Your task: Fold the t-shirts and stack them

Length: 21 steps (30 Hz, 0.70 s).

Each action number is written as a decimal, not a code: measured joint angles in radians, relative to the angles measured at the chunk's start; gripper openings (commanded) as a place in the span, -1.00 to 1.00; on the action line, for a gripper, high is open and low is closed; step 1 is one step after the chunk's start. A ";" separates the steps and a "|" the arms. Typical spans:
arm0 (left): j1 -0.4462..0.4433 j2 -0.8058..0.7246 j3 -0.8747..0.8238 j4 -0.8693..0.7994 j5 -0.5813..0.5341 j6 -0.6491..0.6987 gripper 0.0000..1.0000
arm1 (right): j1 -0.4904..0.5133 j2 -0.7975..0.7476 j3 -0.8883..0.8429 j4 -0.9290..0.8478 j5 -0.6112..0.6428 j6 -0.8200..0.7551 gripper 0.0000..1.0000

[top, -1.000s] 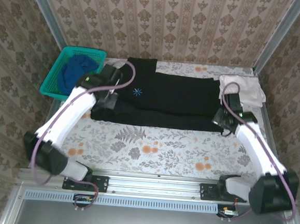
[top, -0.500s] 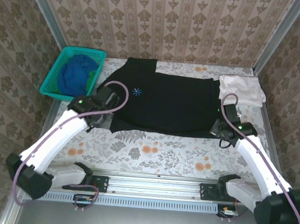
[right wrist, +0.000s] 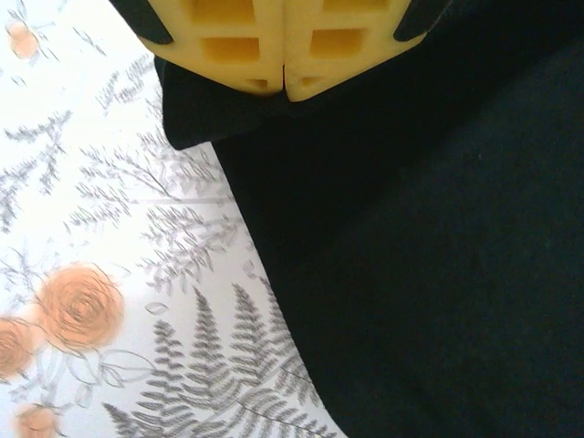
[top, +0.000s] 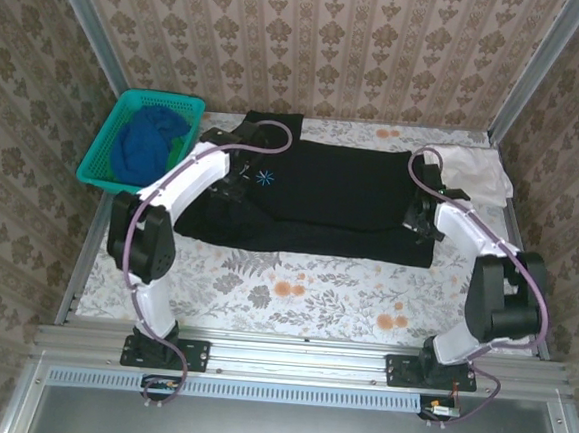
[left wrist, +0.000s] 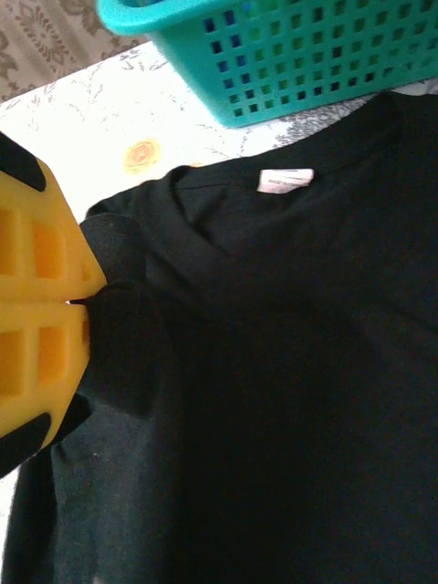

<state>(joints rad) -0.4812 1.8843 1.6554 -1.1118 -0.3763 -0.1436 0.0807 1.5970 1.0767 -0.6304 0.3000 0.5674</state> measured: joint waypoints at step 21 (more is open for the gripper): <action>0.058 0.231 0.207 -0.078 -0.069 0.044 -1.00 | -0.013 0.257 0.186 0.002 0.001 -0.070 -0.48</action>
<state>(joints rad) -0.4229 2.1155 1.8626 -1.1900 -0.4454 -0.0998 0.0681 1.8542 1.2629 -0.6281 0.3008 0.4973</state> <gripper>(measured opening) 0.053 0.206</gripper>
